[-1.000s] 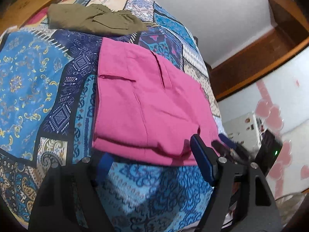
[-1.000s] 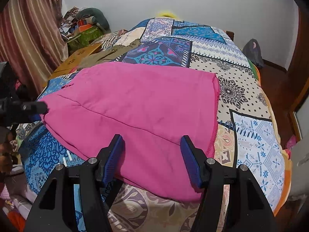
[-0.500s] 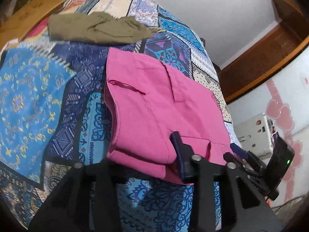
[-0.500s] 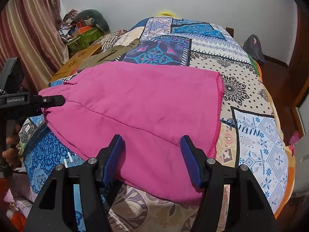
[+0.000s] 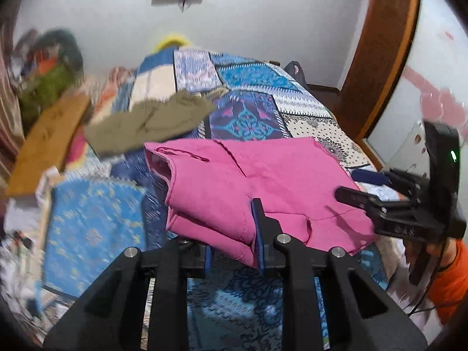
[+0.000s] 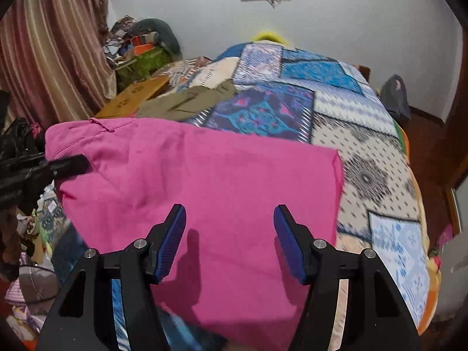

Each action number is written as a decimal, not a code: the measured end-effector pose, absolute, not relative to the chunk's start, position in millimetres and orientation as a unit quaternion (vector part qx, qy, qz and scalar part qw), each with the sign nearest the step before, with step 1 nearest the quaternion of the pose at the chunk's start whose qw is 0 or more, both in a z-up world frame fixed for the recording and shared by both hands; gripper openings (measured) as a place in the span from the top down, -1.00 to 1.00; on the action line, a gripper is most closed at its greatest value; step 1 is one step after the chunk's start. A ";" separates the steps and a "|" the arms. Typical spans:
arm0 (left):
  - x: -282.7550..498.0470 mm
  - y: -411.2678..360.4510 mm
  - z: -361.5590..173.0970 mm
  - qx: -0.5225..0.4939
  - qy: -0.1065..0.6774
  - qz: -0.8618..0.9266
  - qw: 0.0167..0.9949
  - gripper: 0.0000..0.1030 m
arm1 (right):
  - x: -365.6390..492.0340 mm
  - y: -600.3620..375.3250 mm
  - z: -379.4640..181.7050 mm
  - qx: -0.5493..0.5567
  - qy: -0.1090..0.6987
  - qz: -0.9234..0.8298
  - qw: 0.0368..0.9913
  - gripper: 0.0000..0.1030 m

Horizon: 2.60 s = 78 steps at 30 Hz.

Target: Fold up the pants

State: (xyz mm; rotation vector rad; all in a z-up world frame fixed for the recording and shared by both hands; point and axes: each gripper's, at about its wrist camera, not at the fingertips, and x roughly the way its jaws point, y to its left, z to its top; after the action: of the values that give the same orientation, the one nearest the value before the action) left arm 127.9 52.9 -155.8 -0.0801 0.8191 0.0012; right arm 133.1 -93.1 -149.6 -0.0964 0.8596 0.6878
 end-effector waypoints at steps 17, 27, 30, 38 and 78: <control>114.4 15.5 -131.4 0.075 0.354 -0.003 0.932 0.60 | 125.5 -42.8 -170.5 -0.067 0.441 0.395 0.803 -0.14; 122.7 -15.4 -124.0 0.099 0.346 -0.035 0.932 0.60 | 117.2 -161.7 -166.7 0.000 0.440 0.286 0.851 -0.14; 127.7 -28.1 -123.6 0.104 0.345 -0.049 0.932 0.60 | 114.3 -181.6 -175.3 0.011 0.457 0.270 0.847 -0.14; 147.4 -69.7 -122.3 0.124 0.345 -0.095 0.925 0.62 | 107.7 -193.0 -196.3 0.037 0.476 0.265 0.838 -0.14; 152.5 -60.5 -187.3 0.076 0.446 -0.107 0.885 -0.29 | 87.9 -190.7 -138.7 0.037 0.400 0.267 0.876 -0.23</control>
State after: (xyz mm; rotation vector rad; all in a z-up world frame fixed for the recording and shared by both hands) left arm 152.5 -60.5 -187.3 0.1585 0.9288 -0.2227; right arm 87.9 -190.7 -138.7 0.0778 0.8343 0.5568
